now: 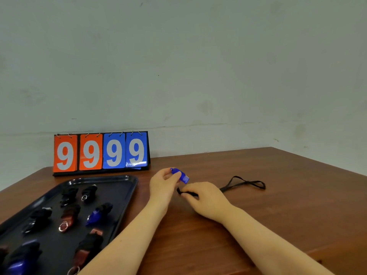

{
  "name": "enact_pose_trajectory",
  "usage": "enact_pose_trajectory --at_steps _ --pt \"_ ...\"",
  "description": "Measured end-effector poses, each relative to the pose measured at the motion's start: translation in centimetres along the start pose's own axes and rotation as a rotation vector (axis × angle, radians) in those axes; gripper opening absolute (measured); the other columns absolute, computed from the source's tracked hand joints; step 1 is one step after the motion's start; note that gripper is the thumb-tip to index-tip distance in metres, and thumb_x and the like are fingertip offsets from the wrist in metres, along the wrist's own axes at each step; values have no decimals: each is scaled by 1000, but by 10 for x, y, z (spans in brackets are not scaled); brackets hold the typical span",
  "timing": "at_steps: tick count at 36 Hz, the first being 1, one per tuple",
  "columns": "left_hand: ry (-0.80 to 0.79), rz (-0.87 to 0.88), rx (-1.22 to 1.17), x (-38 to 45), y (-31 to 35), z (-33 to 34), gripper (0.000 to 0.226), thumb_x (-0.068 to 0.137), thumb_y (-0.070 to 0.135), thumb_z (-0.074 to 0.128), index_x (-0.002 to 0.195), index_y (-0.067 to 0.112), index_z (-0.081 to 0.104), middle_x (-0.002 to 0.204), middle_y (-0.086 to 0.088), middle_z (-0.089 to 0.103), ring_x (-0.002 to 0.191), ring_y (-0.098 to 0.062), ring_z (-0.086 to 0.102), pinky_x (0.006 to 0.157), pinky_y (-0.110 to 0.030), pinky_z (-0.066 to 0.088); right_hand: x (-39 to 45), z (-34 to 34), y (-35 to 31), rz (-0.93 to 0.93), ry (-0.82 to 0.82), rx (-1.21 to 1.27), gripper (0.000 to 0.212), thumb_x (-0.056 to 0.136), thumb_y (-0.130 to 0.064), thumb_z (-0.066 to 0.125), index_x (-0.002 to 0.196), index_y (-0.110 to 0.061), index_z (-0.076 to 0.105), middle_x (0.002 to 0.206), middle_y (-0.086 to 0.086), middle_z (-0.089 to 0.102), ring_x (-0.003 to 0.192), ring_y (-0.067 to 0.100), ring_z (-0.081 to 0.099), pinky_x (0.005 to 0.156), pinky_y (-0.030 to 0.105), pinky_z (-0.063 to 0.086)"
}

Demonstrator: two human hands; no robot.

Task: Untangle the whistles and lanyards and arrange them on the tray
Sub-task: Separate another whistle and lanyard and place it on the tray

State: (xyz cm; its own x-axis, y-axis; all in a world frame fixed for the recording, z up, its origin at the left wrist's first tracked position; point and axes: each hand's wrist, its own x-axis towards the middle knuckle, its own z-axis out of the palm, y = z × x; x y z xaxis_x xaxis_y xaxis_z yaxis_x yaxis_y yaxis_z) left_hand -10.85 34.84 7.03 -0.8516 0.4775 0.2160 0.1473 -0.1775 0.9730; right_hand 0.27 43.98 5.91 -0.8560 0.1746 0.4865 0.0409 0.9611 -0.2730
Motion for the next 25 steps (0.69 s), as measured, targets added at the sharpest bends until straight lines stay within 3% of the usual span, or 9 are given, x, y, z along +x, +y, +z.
enact_pose_trajectory --at_steps 2,6,8,12,16,19,23,25 --pt "-4 6 5 1 -1 0 35 88 13 66 122 10 58 113 -7 66 90 -16 69 86 -34 56 1 0 -1 12 80 72 25 97 -28 50 113 -26 69 100 -10 70 89 5 61 78 23 46" --pt "-11 -14 -96 1 0 0 26 89 9 64 114 14 57 108 -6 64 93 -17 68 76 -25 56 -1 -3 4 60 167 163 18 96 -25 52 101 -27 69 83 -11 66 74 7 57 68 28 45" --pt "-19 -42 -150 1 0 -1 28 90 7 64 116 12 56 109 -8 63 98 -19 67 81 -27 56 -2 -4 8 80 179 181 16 95 -24 52 97 -28 67 80 -10 65 72 8 57 69 32 46" --pt "-20 -53 -145 1 -1 -2 27 90 6 62 115 13 56 108 -6 62 96 -18 66 81 -27 55 -3 -5 8 82 170 197 15 95 -23 53 93 -30 66 77 -11 63 69 8 56 68 32 46" --pt "-41 54 40 0 -2 -1 23 90 10 63 106 23 54 105 -2 63 90 -14 66 69 -19 52 -3 -5 5 49 178 216 16 96 -22 52 97 -25 68 76 -14 61 67 2 53 61 17 37" --pt "-74 119 114 -2 -2 0 25 90 10 64 103 28 54 103 1 64 91 -11 66 66 -16 51 -4 -7 6 58 208 239 17 96 -21 53 98 -23 70 77 -13 64 68 0 54 60 13 34" --pt "-100 91 71 -2 -2 0 26 93 9 60 112 26 57 98 7 60 86 -8 65 64 -15 53 -5 -8 7 74 180 271 17 96 -22 52 92 -28 67 77 -15 63 72 0 56 63 14 40" --pt "-87 41 2 -2 -3 -2 21 92 8 60 107 23 61 100 3 62 88 -12 66 71 -22 57 -4 -6 6 60 118 245 16 96 -23 52 89 -27 66 80 -13 64 75 4 58 70 23 47"
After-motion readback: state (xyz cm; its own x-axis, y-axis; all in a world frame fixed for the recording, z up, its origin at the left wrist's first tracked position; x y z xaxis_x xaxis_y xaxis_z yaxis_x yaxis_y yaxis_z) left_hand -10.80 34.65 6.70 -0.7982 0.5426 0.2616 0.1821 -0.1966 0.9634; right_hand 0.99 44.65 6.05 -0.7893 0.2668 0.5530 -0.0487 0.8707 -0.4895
